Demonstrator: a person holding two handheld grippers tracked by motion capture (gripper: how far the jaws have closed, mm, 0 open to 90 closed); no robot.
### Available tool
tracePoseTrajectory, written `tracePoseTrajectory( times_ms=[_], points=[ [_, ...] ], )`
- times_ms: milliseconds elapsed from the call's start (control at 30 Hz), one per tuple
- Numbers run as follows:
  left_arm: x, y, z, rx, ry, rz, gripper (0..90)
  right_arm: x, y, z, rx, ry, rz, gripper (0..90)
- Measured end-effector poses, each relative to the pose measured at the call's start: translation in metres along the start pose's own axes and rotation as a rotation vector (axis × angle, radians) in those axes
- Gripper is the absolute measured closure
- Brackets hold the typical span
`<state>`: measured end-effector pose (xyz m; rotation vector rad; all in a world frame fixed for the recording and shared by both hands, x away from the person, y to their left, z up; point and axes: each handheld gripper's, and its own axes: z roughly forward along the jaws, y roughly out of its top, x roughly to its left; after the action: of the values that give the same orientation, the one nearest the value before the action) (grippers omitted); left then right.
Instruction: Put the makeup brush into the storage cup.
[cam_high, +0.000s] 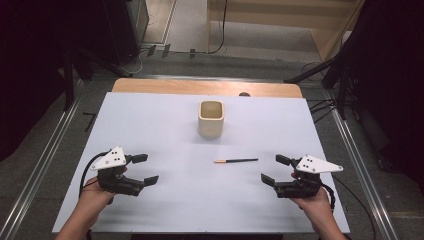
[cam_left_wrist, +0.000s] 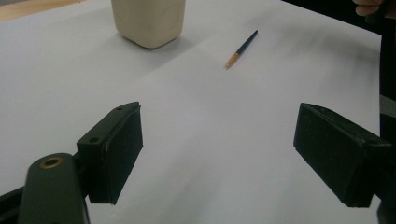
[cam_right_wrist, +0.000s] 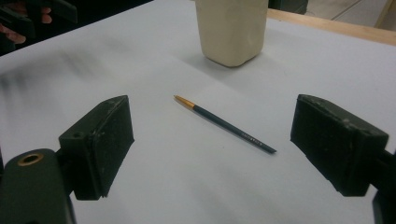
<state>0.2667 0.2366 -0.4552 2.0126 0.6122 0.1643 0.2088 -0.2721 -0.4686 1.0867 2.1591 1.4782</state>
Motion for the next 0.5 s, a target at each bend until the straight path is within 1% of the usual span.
tracePoseTrajectory(
  times_ms=[67, 100, 200, 233, 500],
  points=[
    [0.0001, 0.0, 0.0, -0.001, -0.001, -0.001, 16.2, -0.0001, -0.0002, -0.0001, -0.004, -0.005, -0.005, 13.9],
    [0.0003, 0.0, -0.0001, -0.002, -0.001, -0.001, 16.2, -0.0003, -0.0002, -0.0003, -0.008, -0.009, 0.001, 13.9],
    [0.0009, 0.0001, -0.001, -0.01, -0.002, -0.003, 16.2, -0.0002, -0.0002, -0.0004, -0.019, -0.008, 0.003, 13.9],
    [0.001, 0.0001, -0.0012, -0.016, -0.003, -0.01, 16.2, -0.0002, -0.0003, -0.0006, -0.022, -0.007, 0.005, 13.9],
    [0.0019, 0.0, -0.0024, -0.013, 0.004, -0.006, 16.5, -0.0009, -0.0003, -0.0014, -0.036, -0.004, 0.002, 13.9]
  ],
)
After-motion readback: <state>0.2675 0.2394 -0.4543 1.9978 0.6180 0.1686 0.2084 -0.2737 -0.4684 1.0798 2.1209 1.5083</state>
